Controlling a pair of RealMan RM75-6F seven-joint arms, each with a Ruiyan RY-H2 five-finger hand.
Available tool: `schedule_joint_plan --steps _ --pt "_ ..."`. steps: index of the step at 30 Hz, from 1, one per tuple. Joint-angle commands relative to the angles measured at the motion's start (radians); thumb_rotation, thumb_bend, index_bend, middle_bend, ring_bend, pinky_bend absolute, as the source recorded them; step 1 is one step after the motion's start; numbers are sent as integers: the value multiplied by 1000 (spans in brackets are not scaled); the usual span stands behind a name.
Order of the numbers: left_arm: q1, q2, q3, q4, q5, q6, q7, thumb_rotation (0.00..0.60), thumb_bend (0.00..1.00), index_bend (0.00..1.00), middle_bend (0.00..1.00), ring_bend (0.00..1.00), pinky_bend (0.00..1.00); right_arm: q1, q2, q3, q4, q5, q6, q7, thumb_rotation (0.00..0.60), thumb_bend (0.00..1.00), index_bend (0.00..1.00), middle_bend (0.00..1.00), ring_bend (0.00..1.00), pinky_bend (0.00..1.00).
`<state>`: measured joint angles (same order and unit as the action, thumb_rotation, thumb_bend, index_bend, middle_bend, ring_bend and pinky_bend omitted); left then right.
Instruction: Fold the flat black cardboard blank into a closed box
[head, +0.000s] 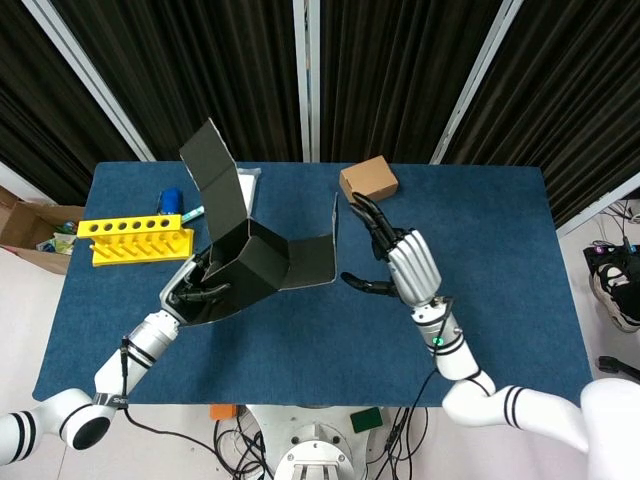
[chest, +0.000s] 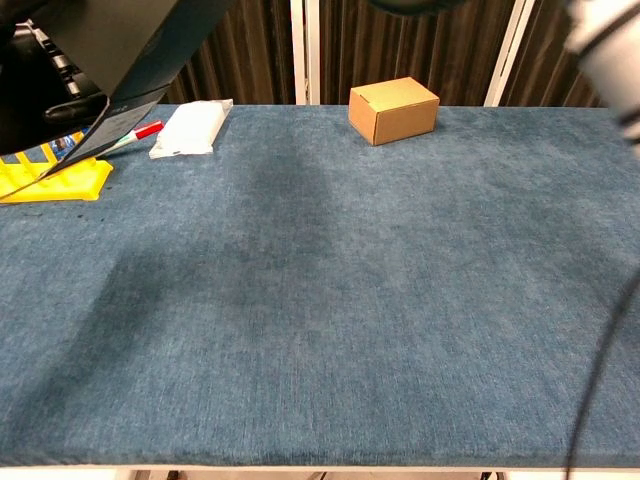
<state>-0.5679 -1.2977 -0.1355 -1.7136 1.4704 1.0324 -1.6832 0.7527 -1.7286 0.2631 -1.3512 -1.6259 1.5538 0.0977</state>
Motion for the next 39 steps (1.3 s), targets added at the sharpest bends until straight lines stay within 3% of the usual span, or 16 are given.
schedule_joint_plan --steps 1,12,24,27,34,39 --pt "-5 5 1 -2 9 -12 11 600 51 281 300 625 944 64 -74 68 53 -2 -1 -55 600 15 0 71 716 878" --pt "-21 -9 34 68 77 -1 105 600 51 284 300 625 944 128 -18 94 -16 -19 -91 -132 600 11 0 75 714 878" --pt "-40 -2 59 100 87 -11 281 600 51 284 300 622 943 170 92 19 -127 -46 -264 -203 600 12 5 86 713 879" --pt "-45 -7 63 108 85 -15 330 600 51 284 298 621 942 181 91 -11 -102 -83 -275 -205 600 12 76 122 715 895" --pt "-58 -37 77 133 79 -34 454 600 51 285 298 619 942 199 47 -57 -14 -138 -272 -204 600 14 444 296 739 952" --pt "-65 -74 88 161 76 -42 564 600 51 285 297 616 941 205 24 -87 36 -151 -289 -209 600 13 528 349 745 959"
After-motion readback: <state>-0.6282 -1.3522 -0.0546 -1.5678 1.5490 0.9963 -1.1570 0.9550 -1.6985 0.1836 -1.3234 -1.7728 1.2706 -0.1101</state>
